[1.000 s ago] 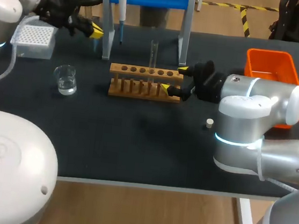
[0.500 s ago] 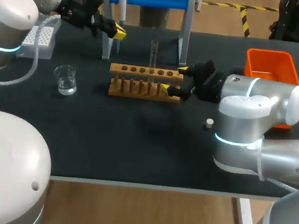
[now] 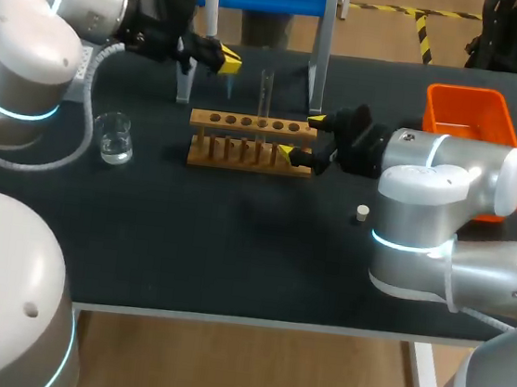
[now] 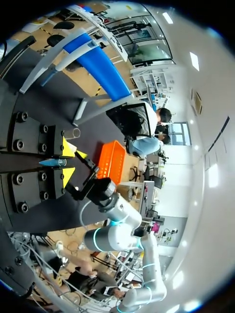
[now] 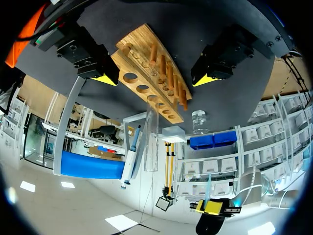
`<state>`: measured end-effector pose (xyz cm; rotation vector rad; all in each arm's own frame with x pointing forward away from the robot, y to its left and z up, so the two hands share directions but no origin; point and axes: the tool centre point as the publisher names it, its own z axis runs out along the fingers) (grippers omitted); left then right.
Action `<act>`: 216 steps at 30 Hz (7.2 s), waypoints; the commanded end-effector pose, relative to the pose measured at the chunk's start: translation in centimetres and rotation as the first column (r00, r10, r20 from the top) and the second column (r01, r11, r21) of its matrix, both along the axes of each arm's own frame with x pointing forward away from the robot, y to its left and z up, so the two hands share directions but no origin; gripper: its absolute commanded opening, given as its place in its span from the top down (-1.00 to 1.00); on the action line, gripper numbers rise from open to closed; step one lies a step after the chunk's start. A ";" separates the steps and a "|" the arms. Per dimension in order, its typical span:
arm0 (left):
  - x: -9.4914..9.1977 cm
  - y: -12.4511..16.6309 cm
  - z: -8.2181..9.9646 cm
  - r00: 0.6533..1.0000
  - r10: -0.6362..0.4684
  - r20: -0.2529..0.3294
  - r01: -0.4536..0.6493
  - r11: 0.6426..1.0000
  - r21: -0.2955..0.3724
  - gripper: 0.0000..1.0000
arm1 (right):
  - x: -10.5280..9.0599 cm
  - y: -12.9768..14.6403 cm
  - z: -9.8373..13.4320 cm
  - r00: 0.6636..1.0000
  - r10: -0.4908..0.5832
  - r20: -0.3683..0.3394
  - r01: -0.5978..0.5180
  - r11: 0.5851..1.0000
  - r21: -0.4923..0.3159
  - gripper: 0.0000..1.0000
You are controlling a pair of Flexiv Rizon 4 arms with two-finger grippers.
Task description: Invert the test tube, pick up the pipette, mount the tip to pipette, aspirate from beaker and dispense into the tube, eject the tip, return the pipette, and cap with the stopper.
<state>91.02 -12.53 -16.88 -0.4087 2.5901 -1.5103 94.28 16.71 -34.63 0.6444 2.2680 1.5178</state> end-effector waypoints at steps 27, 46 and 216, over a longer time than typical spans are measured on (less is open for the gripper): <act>-0.3 -1.2 -0.3 0.997 -0.030 -0.077 0.030 1.000 -0.006 1.00 | -0.1 -0.1 0.0 1.000 -0.002 0.001 0.002 1.000 0.000 -1.00; -0.3 -1.2 -0.3 0.997 -0.030 -0.077 0.030 1.000 -0.006 1.00 | -0.1 -0.1 0.0 1.000 -0.002 0.001 0.002 1.000 0.000 -1.00; -3.6 -3.9 0.3 0.994 -0.071 -0.088 0.072 0.997 -0.002 -1.00 | -8.2 9.0 14.3 0.783 0.603 0.154 -0.615 0.711 0.341 1.00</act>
